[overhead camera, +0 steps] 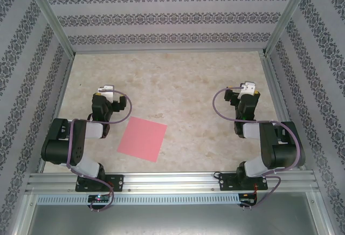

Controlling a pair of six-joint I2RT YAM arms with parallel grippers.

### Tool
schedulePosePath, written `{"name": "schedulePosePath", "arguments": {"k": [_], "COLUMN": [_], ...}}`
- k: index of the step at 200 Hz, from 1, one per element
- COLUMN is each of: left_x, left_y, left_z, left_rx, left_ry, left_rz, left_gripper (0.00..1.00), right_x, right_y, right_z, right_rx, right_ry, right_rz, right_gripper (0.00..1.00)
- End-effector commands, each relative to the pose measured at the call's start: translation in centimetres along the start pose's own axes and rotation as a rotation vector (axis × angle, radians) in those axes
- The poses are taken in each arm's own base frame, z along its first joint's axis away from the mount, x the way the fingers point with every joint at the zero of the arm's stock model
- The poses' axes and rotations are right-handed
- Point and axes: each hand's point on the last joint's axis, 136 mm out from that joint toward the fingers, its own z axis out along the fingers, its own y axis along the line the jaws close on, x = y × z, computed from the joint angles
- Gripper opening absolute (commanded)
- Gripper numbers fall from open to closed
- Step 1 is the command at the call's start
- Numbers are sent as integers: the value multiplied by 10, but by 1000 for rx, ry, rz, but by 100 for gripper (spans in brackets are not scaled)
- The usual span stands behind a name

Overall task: Fold a paper plane with a square sheet of paper (pick it up from the middle)
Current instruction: Move the square sheet of paper to the center of the table.

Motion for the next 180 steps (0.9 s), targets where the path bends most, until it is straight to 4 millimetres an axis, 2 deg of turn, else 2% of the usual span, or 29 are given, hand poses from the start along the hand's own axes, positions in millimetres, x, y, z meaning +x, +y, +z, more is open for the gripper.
{"name": "schedulePosePath", "arguments": {"k": [1,180], "left_x": [-8,-9], "left_y": [-7,-6], "left_z": [2,1], "left_rx": [27,26], "left_ry": [-22,-28], "left_rz": [17,16], "left_gripper": [100,100], "right_x": [-2,-4], "right_y": [0,3], "right_z": [-1,-2], "right_rx": [-7,-30], "right_ry": [-16,-23], "right_rz": [3,-2], "right_gripper": [98,98]}}
